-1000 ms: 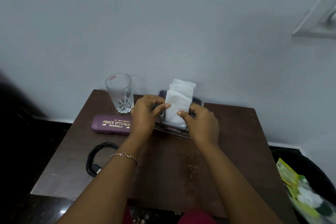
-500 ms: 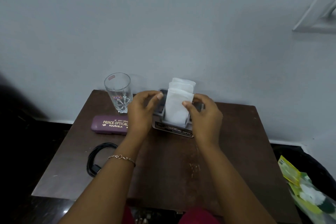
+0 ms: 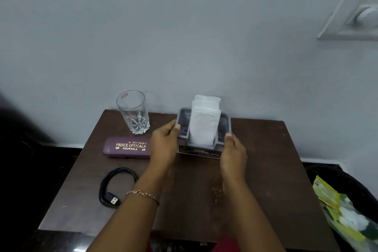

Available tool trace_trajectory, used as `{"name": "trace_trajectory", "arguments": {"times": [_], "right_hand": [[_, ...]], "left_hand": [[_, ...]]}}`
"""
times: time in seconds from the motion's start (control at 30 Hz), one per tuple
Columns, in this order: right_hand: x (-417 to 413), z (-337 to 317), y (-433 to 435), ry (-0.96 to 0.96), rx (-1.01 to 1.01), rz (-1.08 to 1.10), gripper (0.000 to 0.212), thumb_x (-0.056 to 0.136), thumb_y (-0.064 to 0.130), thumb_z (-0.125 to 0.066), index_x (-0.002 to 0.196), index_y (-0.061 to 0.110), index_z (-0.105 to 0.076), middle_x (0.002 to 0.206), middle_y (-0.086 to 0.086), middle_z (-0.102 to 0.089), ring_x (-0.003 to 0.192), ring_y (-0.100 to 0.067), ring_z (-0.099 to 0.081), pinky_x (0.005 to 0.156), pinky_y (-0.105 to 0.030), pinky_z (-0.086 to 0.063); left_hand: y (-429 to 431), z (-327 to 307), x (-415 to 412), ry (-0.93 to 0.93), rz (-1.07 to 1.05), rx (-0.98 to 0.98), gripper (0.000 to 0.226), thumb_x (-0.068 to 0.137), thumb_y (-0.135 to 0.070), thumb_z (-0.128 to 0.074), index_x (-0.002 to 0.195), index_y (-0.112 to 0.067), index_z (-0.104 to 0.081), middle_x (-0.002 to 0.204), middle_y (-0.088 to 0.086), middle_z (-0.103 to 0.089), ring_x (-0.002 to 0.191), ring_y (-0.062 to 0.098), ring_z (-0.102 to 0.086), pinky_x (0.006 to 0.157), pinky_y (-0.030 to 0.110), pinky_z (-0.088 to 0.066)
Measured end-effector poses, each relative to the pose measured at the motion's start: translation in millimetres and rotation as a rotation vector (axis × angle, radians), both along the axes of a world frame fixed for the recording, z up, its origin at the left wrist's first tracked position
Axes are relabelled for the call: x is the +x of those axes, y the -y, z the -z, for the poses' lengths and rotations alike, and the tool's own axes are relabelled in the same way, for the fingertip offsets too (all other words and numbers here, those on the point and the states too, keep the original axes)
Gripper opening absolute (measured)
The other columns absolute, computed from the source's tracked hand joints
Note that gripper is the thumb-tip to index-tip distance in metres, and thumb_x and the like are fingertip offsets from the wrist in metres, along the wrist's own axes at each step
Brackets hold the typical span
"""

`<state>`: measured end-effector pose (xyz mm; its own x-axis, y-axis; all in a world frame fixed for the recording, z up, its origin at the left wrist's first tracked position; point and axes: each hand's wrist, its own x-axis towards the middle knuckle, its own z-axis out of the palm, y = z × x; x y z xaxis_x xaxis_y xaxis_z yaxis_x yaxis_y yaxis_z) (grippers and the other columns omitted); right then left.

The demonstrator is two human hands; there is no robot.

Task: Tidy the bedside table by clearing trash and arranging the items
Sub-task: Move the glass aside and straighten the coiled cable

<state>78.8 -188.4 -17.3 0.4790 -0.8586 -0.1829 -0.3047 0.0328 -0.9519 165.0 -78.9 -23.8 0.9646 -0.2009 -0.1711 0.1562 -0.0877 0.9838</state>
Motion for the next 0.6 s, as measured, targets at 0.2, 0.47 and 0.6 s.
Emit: {"name": "trace_trajectory", "arguments": {"times": [0.2, 0.47, 0.6], "right_hand": [[-15.7, -5.7, 32.5, -0.01, -0.072, 0.096, 0.037, 0.097, 0.025, -0.038, 0.126, 0.01, -0.056, 0.13, -0.012, -0.057, 0.12, -0.028, -0.051, 0.099, -0.033, -0.038], [-15.8, -1.8, 58.3, -0.006, -0.079, 0.131, 0.037, 0.098, 0.023, -0.039, 0.127, 0.007, -0.055, 0.132, -0.013, -0.056, 0.122, -0.027, -0.05, 0.098, -0.029, -0.036], [-15.9, 4.6, 61.5, -0.031, -0.09, 0.096, 0.038, 0.098, 0.023, -0.037, 0.127, 0.007, -0.055, 0.134, -0.014, -0.055, 0.124, -0.029, -0.048, 0.103, -0.033, -0.035]], "left_hand": [[29.9, -1.6, -24.9, 0.019, 0.085, -0.067, 0.043, 0.077, -0.038, -0.057, 0.116, -0.023, -0.066, 0.11, -0.001, -0.072, 0.107, 0.019, -0.065, 0.097, 0.049, -0.049], [56.0, 0.0, -36.2, 0.101, 0.074, 0.012, 0.032, 0.09, -0.025, -0.054, 0.121, -0.022, -0.063, 0.113, -0.004, -0.07, 0.104, 0.008, -0.064, 0.096, 0.034, -0.051], [59.5, -2.7, -35.9, 0.113, 0.045, 0.098, 0.034, 0.093, -0.025, -0.051, 0.126, -0.018, -0.06, 0.12, -0.001, -0.067, 0.111, 0.007, -0.06, 0.093, 0.018, -0.046]]}}
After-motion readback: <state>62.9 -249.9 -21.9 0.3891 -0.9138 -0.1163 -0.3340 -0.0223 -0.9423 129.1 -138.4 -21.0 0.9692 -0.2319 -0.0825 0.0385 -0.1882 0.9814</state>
